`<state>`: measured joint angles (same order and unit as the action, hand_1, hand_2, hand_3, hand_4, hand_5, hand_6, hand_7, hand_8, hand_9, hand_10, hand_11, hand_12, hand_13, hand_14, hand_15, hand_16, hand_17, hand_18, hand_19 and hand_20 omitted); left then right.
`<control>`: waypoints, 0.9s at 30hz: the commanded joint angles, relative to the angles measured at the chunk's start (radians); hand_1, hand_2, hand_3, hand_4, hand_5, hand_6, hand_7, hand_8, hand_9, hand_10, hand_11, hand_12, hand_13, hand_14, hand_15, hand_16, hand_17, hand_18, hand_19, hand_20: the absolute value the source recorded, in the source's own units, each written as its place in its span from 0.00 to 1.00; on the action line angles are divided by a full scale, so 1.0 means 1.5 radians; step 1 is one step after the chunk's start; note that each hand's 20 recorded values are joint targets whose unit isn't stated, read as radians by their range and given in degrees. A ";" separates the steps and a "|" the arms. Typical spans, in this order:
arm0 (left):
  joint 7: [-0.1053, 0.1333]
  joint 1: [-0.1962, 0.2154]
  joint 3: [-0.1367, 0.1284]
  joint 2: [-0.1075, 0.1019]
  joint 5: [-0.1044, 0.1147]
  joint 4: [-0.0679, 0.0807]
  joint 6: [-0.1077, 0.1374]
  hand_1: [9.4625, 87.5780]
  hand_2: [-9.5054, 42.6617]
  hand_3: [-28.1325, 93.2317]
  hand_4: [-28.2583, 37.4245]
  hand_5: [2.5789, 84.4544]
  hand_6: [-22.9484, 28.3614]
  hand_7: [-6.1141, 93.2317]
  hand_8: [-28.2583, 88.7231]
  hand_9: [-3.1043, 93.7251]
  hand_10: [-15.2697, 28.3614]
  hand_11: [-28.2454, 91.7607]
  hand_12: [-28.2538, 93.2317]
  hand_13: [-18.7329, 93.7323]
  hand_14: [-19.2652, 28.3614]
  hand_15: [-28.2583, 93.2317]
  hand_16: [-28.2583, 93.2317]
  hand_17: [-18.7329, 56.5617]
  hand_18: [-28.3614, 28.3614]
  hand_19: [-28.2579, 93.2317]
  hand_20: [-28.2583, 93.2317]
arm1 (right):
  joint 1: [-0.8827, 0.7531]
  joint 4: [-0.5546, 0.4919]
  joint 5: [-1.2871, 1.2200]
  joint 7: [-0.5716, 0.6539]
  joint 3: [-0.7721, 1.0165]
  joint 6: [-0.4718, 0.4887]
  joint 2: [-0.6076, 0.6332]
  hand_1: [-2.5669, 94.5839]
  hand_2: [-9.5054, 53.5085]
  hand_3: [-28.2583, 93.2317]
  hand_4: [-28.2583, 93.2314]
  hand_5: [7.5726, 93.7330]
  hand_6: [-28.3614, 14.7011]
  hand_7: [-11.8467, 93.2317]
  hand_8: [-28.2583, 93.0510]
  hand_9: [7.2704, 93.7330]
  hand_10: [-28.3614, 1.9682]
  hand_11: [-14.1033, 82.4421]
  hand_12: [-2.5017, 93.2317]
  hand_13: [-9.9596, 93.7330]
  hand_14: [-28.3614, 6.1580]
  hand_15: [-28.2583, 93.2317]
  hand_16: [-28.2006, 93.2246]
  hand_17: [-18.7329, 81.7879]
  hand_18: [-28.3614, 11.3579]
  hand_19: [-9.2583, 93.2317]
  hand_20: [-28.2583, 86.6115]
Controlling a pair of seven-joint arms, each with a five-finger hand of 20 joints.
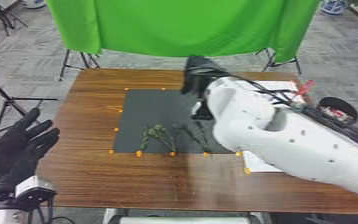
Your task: Arrange flowers
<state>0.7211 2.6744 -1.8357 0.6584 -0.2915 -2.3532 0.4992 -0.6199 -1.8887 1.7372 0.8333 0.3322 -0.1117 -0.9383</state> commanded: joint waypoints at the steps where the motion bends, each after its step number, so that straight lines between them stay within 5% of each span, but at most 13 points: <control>1: -0.050 -0.043 0.016 0.054 -0.031 0.012 -0.007 0.26 0.32 0.76 0.12 0.40 0.62 0.17 0.17 0.35 0.78 0.47 0.32 0.34 0.94 0.69 0.13 0.14 0.95 0.65 0.27 | 0.017 0.035 0.019 -0.035 -0.080 -0.003 -0.152 0.67 0.00 0.84 0.01 0.79 0.66 0.40 0.30 0.97 0.67 0.22 0.37 0.92 0.76 0.63 0.43 0.75 0.44 1.00 0.38; 2: -0.065 -0.052 0.016 0.066 -0.044 0.015 -0.012 0.26 0.32 0.76 0.12 0.40 0.62 0.17 0.17 0.35 0.78 0.47 0.32 0.34 0.94 0.69 0.13 0.14 0.95 0.65 0.27 | 0.001 0.048 0.030 -0.040 -0.075 0.009 -0.168 0.66 0.00 0.84 0.01 0.79 0.67 0.40 0.30 0.97 0.68 0.22 0.37 0.92 0.75 0.63 0.43 0.75 0.43 1.00 0.38; 5: -0.077 -0.062 0.017 0.086 -0.051 0.022 -0.009 0.26 0.32 0.76 0.12 0.40 0.62 0.17 0.17 0.35 0.78 0.47 0.32 0.34 0.94 0.69 0.13 0.14 0.95 0.65 0.27 | -0.025 0.090 0.032 -0.057 -0.079 0.020 -0.212 0.66 0.00 0.84 0.01 0.79 0.67 0.40 0.30 0.97 0.68 0.22 0.37 0.92 0.75 0.64 0.43 0.74 0.43 1.00 0.38; 7: -0.064 -0.061 0.019 0.086 -0.043 0.023 -0.006 0.26 0.32 0.77 0.12 0.40 0.62 0.17 0.17 0.35 0.78 0.47 0.32 0.34 0.94 0.69 0.13 0.14 0.95 0.66 0.27 | -0.016 0.122 0.035 -0.055 -0.108 -0.006 -0.236 0.66 0.00 0.84 0.01 0.79 0.67 0.40 0.30 0.97 0.68 0.22 0.37 0.92 0.75 0.64 0.43 0.74 0.43 1.00 0.38; 9: -0.076 -0.075 0.021 0.097 -0.058 0.026 -0.013 0.26 0.32 0.77 0.12 0.40 0.62 0.17 0.17 0.35 0.78 0.47 0.32 0.34 0.94 0.69 0.13 0.14 0.96 0.66 0.27 | -0.014 0.143 0.027 -0.049 -0.114 -0.009 -0.250 0.66 0.00 0.84 0.01 0.79 0.67 0.41 0.29 0.97 0.69 0.22 0.37 0.92 0.75 0.64 0.43 0.74 0.42 1.00 0.38; 14: -0.079 -0.107 0.028 0.083 -0.060 0.033 -0.012 0.26 0.31 0.77 0.12 0.40 0.62 0.17 0.17 0.35 0.78 0.47 0.32 0.34 0.94 0.69 0.13 0.14 0.96 0.66 0.27 | 0.024 0.187 0.011 -0.021 -0.157 -0.042 -0.274 0.65 0.00 0.84 0.01 0.78 0.68 0.41 0.29 0.97 0.69 0.22 0.36 0.92 0.75 0.64 0.43 0.74 0.42 1.00 0.39; 16: -0.093 -0.121 0.034 0.083 -0.070 0.036 -0.017 0.26 0.31 0.77 0.12 0.40 0.62 0.17 0.17 0.35 0.78 0.47 0.32 0.34 0.94 0.69 0.13 0.14 0.96 0.66 0.27 | 0.026 0.195 0.016 -0.011 -0.163 -0.040 -0.276 0.65 0.00 0.84 0.01 0.78 0.68 0.41 0.29 0.98 0.69 0.23 0.36 0.92 0.75 0.64 0.43 0.74 0.42 1.00 0.39; 19: -0.088 -0.128 0.043 0.075 -0.065 0.037 -0.022 0.26 0.31 0.77 0.12 0.40 0.62 0.17 0.17 0.35 0.78 0.48 0.32 0.34 0.94 0.69 0.13 0.14 0.96 0.65 0.27 | 0.027 0.206 0.022 -0.004 -0.170 -0.044 -0.279 0.65 0.00 0.83 0.01 0.77 0.68 0.40 0.28 0.97 0.70 0.23 0.37 0.91 0.74 0.64 0.43 0.73 0.42 1.00 0.39; 27: -0.107 -0.151 0.050 0.083 -0.078 0.044 -0.042 0.27 0.31 0.77 0.12 0.40 0.62 0.17 0.17 0.35 0.78 0.48 0.32 0.34 0.94 0.69 0.13 0.14 0.96 0.65 0.27 | 0.030 0.223 0.023 0.023 -0.171 -0.008 -0.280 0.63 0.00 0.83 0.01 0.75 0.66 0.39 0.27 0.96 0.69 0.22 0.36 0.90 0.73 0.65 0.42 0.73 0.41 1.00 0.39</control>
<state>0.5888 2.4595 -1.7601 0.7758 -0.3900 -2.2926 0.4666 -0.5946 -1.5694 1.7586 0.8326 0.0653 -0.1679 -1.3521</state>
